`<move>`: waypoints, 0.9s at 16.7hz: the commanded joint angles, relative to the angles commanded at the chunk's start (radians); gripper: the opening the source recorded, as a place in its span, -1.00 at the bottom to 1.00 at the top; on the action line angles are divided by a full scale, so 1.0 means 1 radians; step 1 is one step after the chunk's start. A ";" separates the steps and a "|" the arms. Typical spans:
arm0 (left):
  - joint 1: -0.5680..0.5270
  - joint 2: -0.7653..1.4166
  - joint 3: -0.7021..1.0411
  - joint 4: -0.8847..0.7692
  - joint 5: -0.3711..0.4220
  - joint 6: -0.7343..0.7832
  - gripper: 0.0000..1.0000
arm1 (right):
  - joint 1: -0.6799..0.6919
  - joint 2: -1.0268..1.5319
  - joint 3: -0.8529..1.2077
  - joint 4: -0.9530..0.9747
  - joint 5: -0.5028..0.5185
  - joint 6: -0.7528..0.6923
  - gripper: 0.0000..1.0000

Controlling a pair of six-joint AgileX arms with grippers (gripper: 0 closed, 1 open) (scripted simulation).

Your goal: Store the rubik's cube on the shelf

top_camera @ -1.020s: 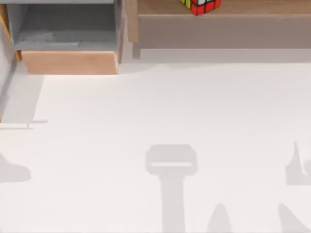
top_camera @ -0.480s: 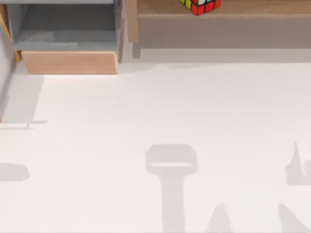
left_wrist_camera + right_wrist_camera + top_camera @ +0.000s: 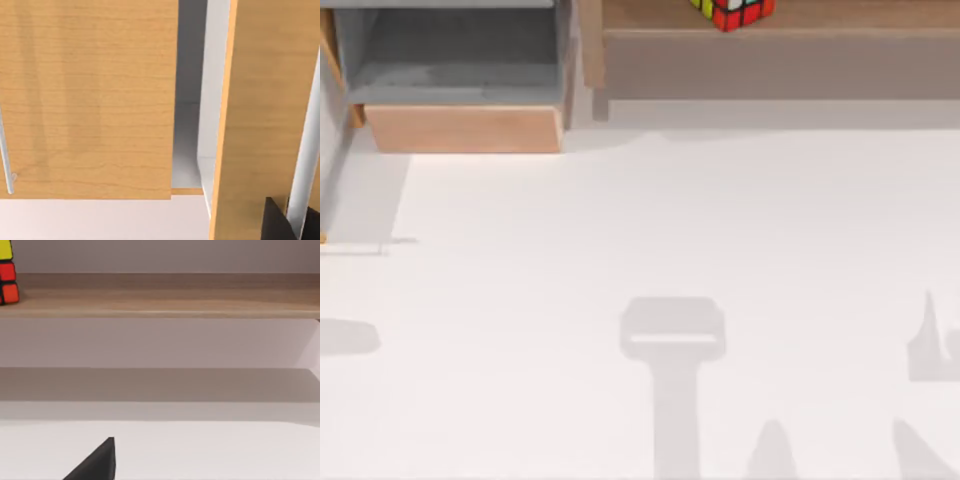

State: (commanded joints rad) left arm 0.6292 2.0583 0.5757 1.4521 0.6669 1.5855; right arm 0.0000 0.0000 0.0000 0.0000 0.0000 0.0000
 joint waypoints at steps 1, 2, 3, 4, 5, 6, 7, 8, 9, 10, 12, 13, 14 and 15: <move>-0.017 0.013 0.030 -0.017 -0.016 -0.001 -1.00 | 0.000 0.000 0.000 0.000 0.000 0.000 1.00; -0.035 0.027 0.061 -0.035 -0.033 -0.002 -1.00 | 0.000 0.000 0.000 0.000 0.000 0.000 1.00; -0.052 0.039 0.092 -0.053 -0.049 -0.003 -1.00 | 0.000 0.000 0.000 0.000 0.000 0.000 1.00; -0.068 0.050 0.120 -0.069 -0.064 -0.004 -1.00 | 0.000 0.000 0.000 0.000 0.000 0.000 1.00; -0.080 0.059 0.142 -0.081 -0.076 -0.004 -1.00 | 0.000 0.000 0.000 0.000 0.000 0.000 1.00; -0.088 0.064 0.155 -0.088 -0.084 -0.005 -1.00 | 0.000 0.000 0.000 0.000 0.000 0.000 1.00; -0.090 0.065 0.158 -0.090 -0.086 -0.005 -1.00 | 0.000 0.000 0.000 0.000 0.000 0.000 1.00; -0.090 0.065 0.158 -0.090 -0.086 -0.005 -1.00 | 0.000 0.000 0.000 0.000 0.000 0.000 1.00; -0.090 0.065 0.158 -0.090 -0.086 -0.005 -1.00 | 0.000 0.000 0.000 0.000 0.000 0.000 1.00; -0.083 0.065 0.153 -0.092 -0.084 -0.006 -1.00 | 0.000 0.000 0.000 0.000 0.000 0.000 1.00; -0.088 0.073 0.167 -0.101 -0.091 -0.005 -1.00 | 0.000 0.000 0.000 0.000 0.000 0.000 1.00; -0.096 0.083 0.189 -0.112 -0.099 -0.005 -1.00 | 0.000 0.000 0.000 0.000 0.000 0.000 1.00; -0.106 0.097 0.218 -0.127 -0.108 -0.005 -1.00 | 0.000 0.000 0.000 0.000 0.000 0.000 1.00; -0.117 0.112 0.253 -0.143 -0.119 -0.005 -1.00 | 0.000 0.000 0.000 0.000 0.000 0.000 1.00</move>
State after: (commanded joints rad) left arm 0.5122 2.1698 0.8285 1.3091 0.5482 1.5807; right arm 0.0000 0.0000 0.0000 0.0000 0.0000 0.0000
